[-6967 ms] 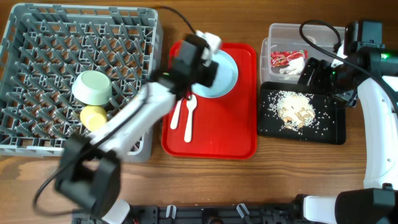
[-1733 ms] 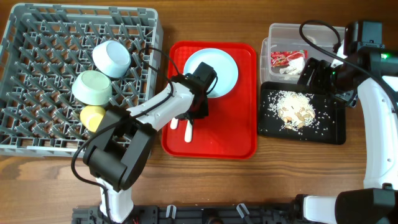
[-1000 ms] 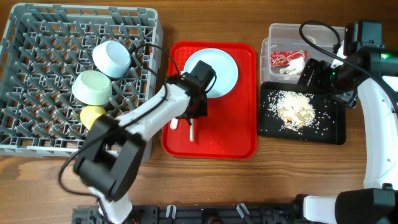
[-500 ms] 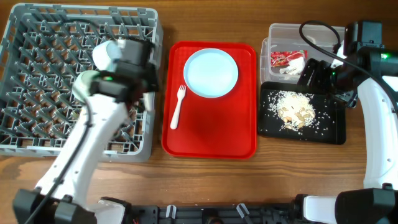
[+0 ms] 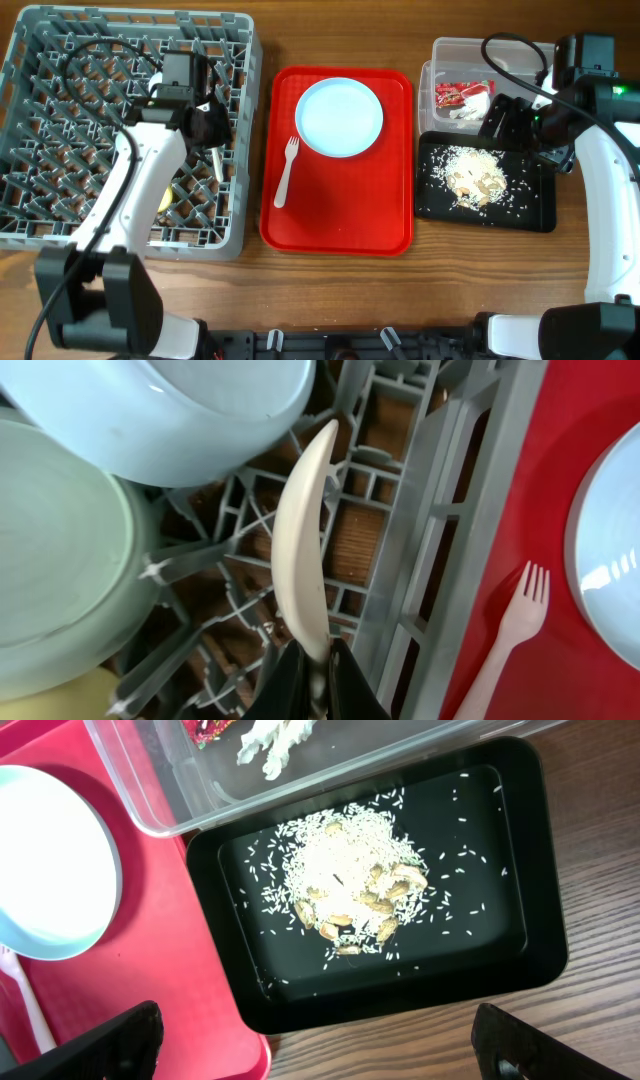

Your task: Sort waste into correct bins and load items into the dishwasher rack

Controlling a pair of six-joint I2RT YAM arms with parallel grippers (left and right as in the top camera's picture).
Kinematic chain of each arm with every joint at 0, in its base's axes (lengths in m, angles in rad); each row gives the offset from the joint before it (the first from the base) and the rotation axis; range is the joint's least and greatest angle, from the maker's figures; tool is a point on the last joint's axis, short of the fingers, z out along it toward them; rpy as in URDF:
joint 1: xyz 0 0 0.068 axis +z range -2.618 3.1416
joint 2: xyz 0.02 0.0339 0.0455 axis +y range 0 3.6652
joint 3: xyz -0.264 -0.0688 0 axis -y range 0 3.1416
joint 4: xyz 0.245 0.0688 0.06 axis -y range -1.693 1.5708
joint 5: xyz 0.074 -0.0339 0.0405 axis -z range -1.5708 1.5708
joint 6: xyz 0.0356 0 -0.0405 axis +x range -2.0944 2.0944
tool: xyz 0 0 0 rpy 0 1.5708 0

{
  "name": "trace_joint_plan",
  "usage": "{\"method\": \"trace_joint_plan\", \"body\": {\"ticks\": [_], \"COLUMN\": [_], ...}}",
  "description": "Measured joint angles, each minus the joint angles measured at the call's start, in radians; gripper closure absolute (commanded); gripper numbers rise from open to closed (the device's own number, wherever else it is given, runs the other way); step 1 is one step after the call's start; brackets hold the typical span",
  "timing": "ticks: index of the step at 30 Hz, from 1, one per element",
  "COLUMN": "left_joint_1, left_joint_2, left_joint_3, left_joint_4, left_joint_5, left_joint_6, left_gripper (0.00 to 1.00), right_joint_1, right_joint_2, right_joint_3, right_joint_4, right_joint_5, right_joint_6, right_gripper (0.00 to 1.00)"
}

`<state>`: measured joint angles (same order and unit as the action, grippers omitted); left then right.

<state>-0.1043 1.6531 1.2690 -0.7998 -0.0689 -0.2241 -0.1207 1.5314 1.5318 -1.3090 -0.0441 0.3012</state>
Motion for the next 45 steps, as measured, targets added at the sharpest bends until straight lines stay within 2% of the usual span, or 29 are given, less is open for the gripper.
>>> {"method": "trace_joint_plan", "body": {"ticks": [4, 6, 12, 17, 26, 33, 45], "left_joint_1": [0.000, 0.000, -0.013, -0.094, -0.306, -0.322, -0.322], "left_joint_2": [0.016, 0.016, 0.015, -0.008, 0.040, 0.197, 0.300], "left_joint_3": [0.000, 0.000, 0.000, 0.000, 0.000, 0.000, 0.000], "left_joint_4": [0.000, 0.000, 0.001, 0.031, 0.087, 0.117, 0.226], "left_joint_5": [0.015, 0.019, 0.062, 0.133, 0.149, 0.121, 0.099], "left_joint_6": [0.007, 0.007, 0.010, 0.010, 0.010, 0.006, 0.002], "left_gripper": [0.69, 0.56, 0.48, 0.37, 0.37, 0.36, 0.33], "right_joint_1": [0.000, 0.000, 0.000, 0.000, 0.000, 0.000, 0.000], "right_joint_2": [0.000, 0.000, 0.000, 0.000, 0.000, 0.000, 0.000], "right_joint_3": [0.000, 0.000, 0.000, 0.000, 0.000, 0.000, 0.000], "right_joint_4": [0.000, 0.000, 0.000, 0.000, 0.000, 0.000, -0.003], "right_joint_5": [0.000, 0.000, 0.000, 0.000, 0.000, 0.000, 0.000], "right_joint_6": [0.000, 0.000, 0.000, 0.000, 0.000, 0.000, 0.000], "right_gripper": [0.00, 0.00, 0.00, 0.00, 0.00, 0.00, 0.00]}}
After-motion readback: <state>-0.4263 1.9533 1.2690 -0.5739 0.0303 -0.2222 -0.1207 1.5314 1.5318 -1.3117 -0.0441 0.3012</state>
